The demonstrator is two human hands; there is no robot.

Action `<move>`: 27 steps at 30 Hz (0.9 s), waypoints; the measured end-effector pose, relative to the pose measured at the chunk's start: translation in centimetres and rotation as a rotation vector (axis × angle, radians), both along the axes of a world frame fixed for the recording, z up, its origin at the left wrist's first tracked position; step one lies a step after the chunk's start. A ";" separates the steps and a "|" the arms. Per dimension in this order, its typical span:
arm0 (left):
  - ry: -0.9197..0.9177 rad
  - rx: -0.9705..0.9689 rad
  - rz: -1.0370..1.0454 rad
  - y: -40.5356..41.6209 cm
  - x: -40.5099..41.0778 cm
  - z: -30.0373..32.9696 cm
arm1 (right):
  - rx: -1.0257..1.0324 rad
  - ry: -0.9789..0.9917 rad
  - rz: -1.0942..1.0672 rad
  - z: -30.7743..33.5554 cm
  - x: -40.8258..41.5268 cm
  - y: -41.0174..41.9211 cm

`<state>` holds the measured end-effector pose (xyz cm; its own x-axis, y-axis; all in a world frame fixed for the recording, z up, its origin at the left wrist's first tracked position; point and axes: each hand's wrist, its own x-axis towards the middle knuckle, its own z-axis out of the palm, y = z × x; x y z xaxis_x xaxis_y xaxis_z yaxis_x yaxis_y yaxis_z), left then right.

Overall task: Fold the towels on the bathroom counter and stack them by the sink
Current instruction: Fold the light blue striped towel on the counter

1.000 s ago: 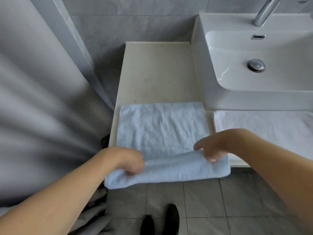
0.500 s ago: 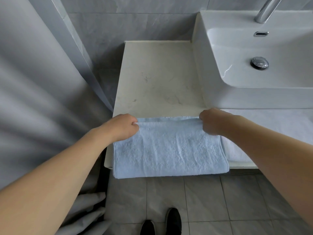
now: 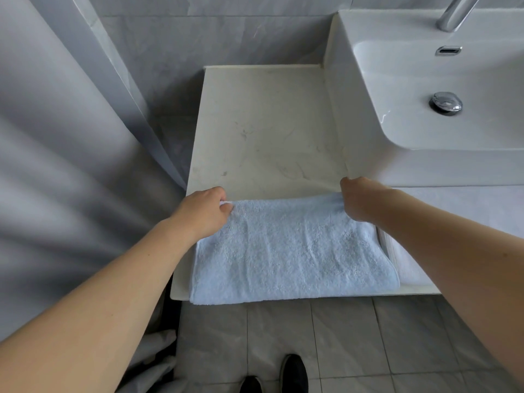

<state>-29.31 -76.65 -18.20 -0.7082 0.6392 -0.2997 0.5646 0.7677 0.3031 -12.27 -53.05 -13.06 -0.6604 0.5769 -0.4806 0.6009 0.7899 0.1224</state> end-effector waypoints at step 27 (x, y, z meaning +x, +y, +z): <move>0.254 -0.062 -0.174 1.4 11.4 -3.3 | -0.038 0.438 0.112 -7.9 6.0 -5.8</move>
<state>-17.91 -75.27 -21.53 -0.6473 0.7433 -0.1687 0.7406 0.6657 0.0912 -6.26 -58.80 -20.92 -0.8636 0.4777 -0.1615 0.5002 0.8520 -0.1547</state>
